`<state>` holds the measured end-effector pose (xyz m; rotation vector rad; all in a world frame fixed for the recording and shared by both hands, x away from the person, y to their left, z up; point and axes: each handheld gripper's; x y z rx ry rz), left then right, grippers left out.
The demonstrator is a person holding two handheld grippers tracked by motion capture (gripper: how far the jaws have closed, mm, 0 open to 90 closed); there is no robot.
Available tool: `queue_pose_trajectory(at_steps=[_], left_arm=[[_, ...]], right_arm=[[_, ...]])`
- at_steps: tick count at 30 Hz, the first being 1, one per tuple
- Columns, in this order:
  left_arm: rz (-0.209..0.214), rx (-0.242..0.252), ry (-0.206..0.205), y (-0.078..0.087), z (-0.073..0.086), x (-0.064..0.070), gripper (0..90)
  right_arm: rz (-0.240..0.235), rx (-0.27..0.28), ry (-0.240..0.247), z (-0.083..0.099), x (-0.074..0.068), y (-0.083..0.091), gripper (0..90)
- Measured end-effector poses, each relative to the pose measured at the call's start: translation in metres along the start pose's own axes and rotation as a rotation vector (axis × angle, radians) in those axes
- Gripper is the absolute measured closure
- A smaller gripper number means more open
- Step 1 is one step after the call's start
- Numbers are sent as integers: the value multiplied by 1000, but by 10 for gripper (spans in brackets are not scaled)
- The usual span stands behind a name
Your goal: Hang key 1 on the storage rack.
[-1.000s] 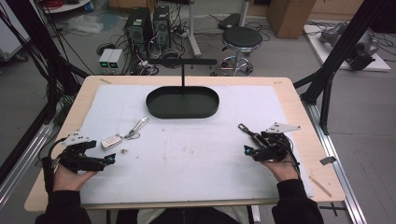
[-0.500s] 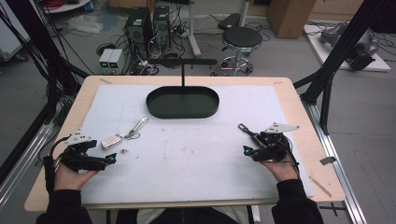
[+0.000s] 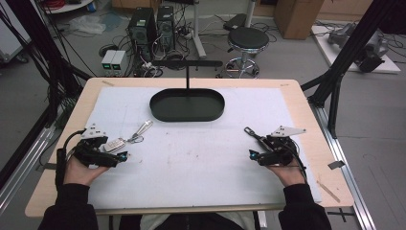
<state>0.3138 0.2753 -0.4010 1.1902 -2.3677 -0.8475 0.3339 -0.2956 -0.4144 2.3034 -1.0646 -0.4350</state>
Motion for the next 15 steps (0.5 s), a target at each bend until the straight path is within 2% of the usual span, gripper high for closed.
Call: queue_pose_trajectory(at_steps=[8, 15], left_arm=[[23, 5, 7, -8, -17, -4, 24], [34, -47, -36, -28, -38, -5, 24]], right_arm=[[12, 6, 3, 1, -1, 2, 14], [13, 0, 4, 2, -2, 1, 14]])
Point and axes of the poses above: each handheld gripper's, and its own axes: y roughly backward along the jaws, z roughly out of its underside, x roughly to its right, and after that the axes turned 1 degree about z, right-handed
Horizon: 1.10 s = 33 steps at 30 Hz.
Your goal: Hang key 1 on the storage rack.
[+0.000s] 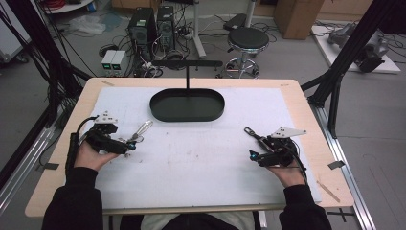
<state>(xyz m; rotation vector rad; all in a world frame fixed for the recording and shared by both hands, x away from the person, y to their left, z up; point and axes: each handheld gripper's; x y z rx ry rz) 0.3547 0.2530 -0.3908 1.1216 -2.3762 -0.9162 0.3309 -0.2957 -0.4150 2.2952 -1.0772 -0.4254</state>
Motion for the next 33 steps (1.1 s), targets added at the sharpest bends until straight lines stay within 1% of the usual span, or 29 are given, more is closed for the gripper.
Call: queue_pose_trajectory(at_steps=[2, 5, 6, 9, 12, 18, 21, 22, 25, 26, 28, 31, 33], left_arm=[[-7, -21, -16, -5, -4, -1, 24], [1, -15, -16, -10, -10, -4, 25], [0, -19, -17, -12, -12, -5, 25], [15, -22, -17, -16, -18, -8, 26], [28, -33, -40, -19, -23, -9, 26], [37, -84, -68, -30, -33, -10, 26], [59, -74, -69, -39, -36, -11, 26], [61, -81, -73, -42, -36, -11, 26], [54, -136, -93, -52, -36, -14, 27], [55, -144, -93, -54, -37, -15, 28], [58, -145, -97, -57, -42, -17, 42], [73, -142, -80, -60, -47, -25, 56], [77, -154, -54, -64, -48, -31, 67]], right_arm=[[1, 0, -1, 1, 0, 0, 14], [3, 3, -9, 2, 2, 0, 14], [6, 8, -14, 2, 3, 0, 14], [8, 13, -12, 2, 4, 1, 14], [9, 18, -13, 2, 3, 1, 14], [14, 21, -16, 2, 3, 2, 14], [14, 18, -10, 3, 3, 1, 14], [16, 17, -8, 3, 3, 1, 14], [20, 18, -11, 3, 4, 1, 14], [23, 20, -14, 3, 4, 2, 14], [25, 26, -15, 3, 4, 2, 14], [26, 25, -15, 3, 4, 2, 14], [25, 26, -15, 3, 3, 2, 14]])
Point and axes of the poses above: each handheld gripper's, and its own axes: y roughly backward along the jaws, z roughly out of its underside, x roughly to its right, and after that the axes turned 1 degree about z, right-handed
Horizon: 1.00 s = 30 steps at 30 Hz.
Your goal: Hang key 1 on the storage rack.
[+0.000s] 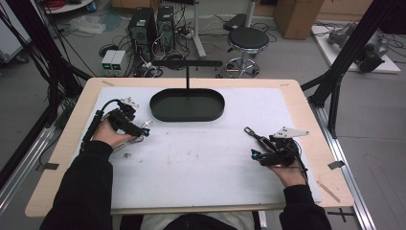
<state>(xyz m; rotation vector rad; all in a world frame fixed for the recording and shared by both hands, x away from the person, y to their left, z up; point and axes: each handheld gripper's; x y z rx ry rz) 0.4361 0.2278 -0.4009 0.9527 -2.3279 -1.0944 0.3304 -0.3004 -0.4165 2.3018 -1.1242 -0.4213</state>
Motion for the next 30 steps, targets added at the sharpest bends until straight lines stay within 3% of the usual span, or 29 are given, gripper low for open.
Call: queue_pose_trajectory(at_steps=[3, 8, 14, 18, 20, 21, 23, 25, 27, 30], left_arm=[[7, -24, 28, -4, -3, -6, 80], [-3, -65, 40, -13, -9, -9, 128], [25, -86, 26, -20, -12, -6, 363], [4, -98, 35, -23, -13, -5, 492], [-28, -111, 26, -25, -12, -4, 515], [-46, -113, 19, -26, -12, -3, 580], [-38, -122, 23, -30, -11, -2, 654], [-53, -134, 14, -34, -10, 0, 682], [-42, -125, 30, -34, -11, -1, 737], [-24, -123, 39, -33, -10, -4, 741]], right_arm=[[1, -3, 3, 0, 0, 0, 14], [2, -4, 1, 0, 1, -1, 14], [19, 11, -16, 1, 1, 1, 14], [21, 13, -17, 1, 2, 1, 14], [22, 12, -14, 1, 2, 1, 14], [22, 15, -14, 2, 2, 2, 14], [35, 21, -17, 2, 3, 2, 13], [43, 24, -23, 2, 3, 2, 14], [48, 25, -32, 4, 5, 3, 14], [52, 24, -36, 5, 5, 4, 14]])
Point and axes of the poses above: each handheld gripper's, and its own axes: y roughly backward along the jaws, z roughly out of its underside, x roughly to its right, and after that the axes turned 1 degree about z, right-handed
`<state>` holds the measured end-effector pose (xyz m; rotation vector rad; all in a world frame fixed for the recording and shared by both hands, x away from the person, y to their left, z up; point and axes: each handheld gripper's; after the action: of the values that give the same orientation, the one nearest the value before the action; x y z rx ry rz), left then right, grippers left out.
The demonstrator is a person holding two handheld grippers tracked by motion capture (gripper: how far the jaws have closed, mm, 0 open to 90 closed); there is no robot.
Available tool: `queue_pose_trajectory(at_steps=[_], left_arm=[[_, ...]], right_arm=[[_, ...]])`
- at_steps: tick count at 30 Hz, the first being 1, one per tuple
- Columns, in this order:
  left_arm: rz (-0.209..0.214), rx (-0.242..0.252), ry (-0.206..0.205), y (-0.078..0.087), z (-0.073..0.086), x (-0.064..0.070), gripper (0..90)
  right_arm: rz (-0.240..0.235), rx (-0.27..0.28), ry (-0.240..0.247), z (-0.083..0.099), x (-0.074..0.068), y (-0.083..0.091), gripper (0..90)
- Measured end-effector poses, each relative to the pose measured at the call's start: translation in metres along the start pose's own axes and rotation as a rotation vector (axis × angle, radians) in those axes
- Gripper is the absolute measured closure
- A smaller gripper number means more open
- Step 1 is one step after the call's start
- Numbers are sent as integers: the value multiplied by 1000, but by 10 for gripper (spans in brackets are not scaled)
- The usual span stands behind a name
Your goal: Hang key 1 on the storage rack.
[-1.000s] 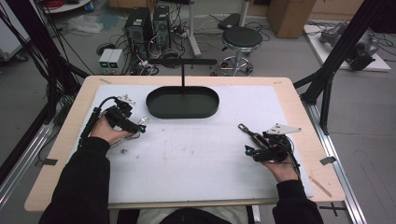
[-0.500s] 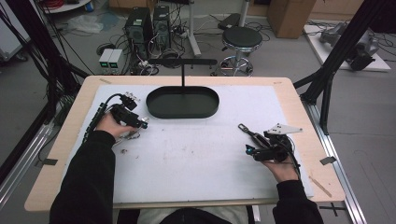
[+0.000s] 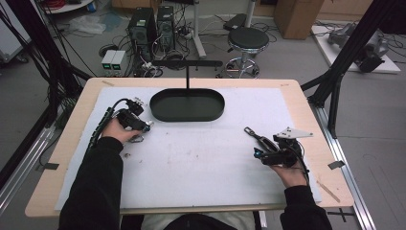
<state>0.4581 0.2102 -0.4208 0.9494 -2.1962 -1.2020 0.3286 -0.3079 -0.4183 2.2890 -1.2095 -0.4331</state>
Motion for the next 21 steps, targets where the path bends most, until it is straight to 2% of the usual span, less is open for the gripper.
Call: queue_pose_trajectory(at_steps=[6, 9, 15, 21], left_arm=[[17, 11, 0, 4, 1, -3, 742], [18, 41, 10, 12, 1, -5, 742], [36, 131, 60, 38, 2, -13, 742], [50, 194, 80, 60, 1, -17, 741]], right_arm=[[2, 3, 2, 0, 0, 1, 14], [-1, 3, -1, 0, 0, 1, 14], [-3, 2, 1, 1, -1, 2, 14], [-6, 3, 3, 0, -1, 1, 14]])
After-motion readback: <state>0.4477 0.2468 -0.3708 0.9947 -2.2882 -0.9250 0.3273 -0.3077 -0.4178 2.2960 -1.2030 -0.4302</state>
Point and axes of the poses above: each handheld gripper's, and its own axes: y roughly backward along the jaws, z roughly out of its underside, x roughly to its right, and after that the axes turned 1 degree about z, right-handed
